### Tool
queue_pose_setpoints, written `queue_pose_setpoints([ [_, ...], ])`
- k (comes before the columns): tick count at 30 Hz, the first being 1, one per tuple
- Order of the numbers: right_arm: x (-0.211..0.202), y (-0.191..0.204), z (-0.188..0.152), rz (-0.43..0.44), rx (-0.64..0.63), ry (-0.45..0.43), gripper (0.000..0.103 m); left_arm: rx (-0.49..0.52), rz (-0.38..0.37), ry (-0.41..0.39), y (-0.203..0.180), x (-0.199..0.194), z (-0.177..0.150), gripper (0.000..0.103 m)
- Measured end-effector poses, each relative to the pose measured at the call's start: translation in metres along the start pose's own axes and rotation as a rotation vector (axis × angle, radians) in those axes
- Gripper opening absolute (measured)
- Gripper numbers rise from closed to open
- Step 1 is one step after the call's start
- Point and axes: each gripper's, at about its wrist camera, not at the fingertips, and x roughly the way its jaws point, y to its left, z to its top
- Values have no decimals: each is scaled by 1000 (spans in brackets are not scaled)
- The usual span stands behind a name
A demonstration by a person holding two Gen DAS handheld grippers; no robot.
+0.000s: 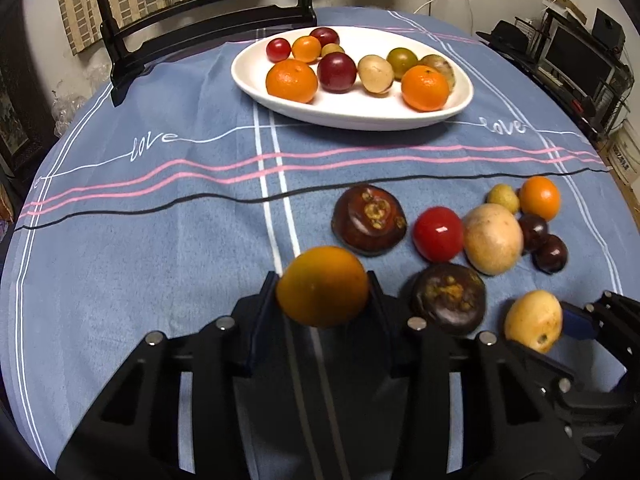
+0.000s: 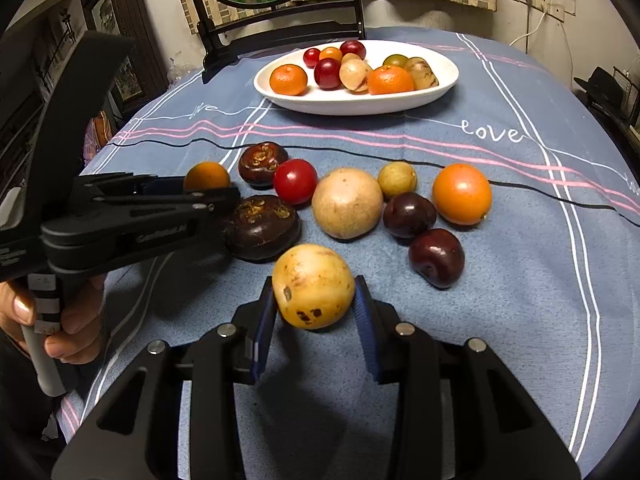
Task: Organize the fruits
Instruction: 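Carry both fruits over the white plate and open both grippers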
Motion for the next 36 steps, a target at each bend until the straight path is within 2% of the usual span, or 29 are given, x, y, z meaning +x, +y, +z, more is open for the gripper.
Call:
queue_pose_setpoints([
  [9, -24, -1, 3, -27, -31, -48, 38, 10, -23, -44, 7, -44, 1, 43],
  [15, -63, 2, 29, -68, -100, -150, 38, 49, -44, -116, 2, -84, 18, 43],
  [20, -81, 4, 52, -98, -137, -218, 38, 79, -34, -163, -8, -98, 42, 43],
  [28, -65, 7, 108, -109, -195, -261, 38, 72, -21, -191, -12, -85, 103, 43],
  [32, -40, -5, 142, -130, -175, -252, 38, 2, -58, -128, 4, -50, 137, 43],
  [36, 0, -18, 168, -161, -162, -218, 38, -26, -16, -106, 13, -17, 164, 43],
])
